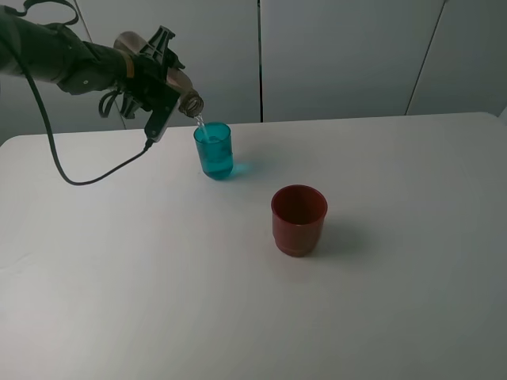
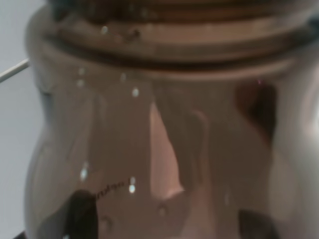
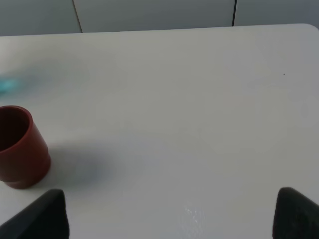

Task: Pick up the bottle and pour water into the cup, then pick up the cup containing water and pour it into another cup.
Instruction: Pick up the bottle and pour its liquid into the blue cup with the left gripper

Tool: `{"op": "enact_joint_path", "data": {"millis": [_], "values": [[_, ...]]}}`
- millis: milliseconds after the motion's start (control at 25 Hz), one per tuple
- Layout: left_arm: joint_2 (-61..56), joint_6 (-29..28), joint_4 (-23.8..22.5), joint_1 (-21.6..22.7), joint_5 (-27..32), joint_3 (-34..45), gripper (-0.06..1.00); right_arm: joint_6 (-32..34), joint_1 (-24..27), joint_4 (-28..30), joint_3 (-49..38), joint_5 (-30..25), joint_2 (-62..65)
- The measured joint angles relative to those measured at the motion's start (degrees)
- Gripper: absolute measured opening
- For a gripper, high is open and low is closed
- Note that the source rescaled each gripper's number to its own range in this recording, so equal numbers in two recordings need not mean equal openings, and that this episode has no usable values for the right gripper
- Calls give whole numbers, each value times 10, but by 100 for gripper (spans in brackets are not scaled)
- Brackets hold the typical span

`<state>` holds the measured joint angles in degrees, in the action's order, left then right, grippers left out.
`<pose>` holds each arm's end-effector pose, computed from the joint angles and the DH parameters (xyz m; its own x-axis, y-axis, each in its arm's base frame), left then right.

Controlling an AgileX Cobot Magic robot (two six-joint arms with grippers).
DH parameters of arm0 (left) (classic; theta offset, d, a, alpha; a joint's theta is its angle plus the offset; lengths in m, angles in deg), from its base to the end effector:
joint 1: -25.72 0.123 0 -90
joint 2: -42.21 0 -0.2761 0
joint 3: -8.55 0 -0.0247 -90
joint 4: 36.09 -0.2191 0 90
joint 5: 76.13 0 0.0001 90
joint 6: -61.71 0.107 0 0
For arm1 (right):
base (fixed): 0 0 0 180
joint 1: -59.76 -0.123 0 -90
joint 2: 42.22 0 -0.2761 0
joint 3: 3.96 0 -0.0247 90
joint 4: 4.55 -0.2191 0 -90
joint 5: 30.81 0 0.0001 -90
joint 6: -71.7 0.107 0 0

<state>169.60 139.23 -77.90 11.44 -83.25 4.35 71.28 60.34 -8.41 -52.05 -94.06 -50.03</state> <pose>0.4424 -0.1217 0.1932 0.4970 0.7720 0.3963 0.2418 -0.5618 0.7911 -0.0126 0.0066 0.2518 -0.4871 0.0279 -0.8729 -0.0312 0.9983 0.0493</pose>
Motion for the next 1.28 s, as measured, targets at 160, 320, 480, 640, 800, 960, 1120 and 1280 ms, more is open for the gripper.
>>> {"op": "enact_joint_path", "data": {"millis": [160,320,480,640,800,960,1120,1280], "values": [[0,7,0,1,-7,0,1,0,0,0,0,0,0],[0,18,1,1,-13,0,1,0,0,0,0,0,0],[0,26,2,1,-22,0,1,0,0,0,0,0,0],[0,34,2,1,-28,0,1,0,0,0,0,0,0],[3,43,4,1,-39,0,1,0,0,0,0,0,0],[4,69,6,1,-50,0,1,0,0,0,0,0,0],[4,76,6,1,-59,0,1,0,0,0,0,0,0],[4,83,6,1,-75,0,1,0,0,0,0,0,0]]}}
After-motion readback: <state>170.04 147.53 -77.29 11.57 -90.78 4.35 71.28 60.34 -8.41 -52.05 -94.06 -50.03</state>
